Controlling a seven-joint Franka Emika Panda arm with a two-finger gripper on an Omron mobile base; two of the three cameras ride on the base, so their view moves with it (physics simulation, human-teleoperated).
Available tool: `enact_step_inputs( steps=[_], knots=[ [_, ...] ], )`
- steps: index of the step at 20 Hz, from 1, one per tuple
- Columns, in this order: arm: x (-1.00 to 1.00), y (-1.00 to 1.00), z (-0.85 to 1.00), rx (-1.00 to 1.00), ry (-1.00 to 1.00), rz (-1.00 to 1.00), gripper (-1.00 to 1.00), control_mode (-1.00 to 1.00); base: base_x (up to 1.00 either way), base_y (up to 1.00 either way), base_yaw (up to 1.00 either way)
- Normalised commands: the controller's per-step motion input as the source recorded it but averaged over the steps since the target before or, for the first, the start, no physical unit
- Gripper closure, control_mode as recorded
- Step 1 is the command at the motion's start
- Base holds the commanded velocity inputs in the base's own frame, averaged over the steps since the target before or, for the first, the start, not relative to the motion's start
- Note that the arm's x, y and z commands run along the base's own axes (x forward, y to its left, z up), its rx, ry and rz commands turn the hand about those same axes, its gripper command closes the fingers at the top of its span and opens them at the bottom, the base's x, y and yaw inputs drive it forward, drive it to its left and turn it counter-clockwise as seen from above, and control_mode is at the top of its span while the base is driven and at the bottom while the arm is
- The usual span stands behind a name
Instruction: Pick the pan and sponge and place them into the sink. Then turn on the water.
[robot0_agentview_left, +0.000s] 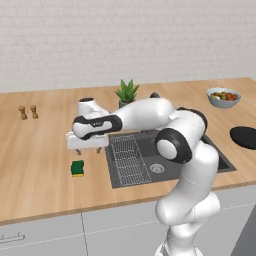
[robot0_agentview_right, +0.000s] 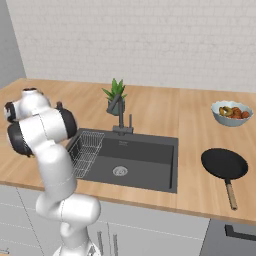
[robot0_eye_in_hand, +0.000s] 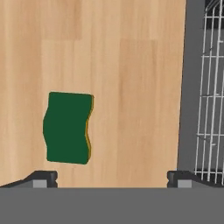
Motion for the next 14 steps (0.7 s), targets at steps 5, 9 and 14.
enact_step_inputs(
  steps=[5,9,14],
  knots=[
    [0.00,0.28,-0.33,0.00,-0.01,0.00,-1.00,-1.00,0.00,0.00,0.00],
    [0.00,0.29,-0.39,0.00,0.00,0.00,-1.00,-1.00,0.00,0.00,0.00],
    [0.07,0.20,-0.31,0.00,0.00,0.00,-1.00,-1.00,0.00,0.00,0.00]
  ],
)
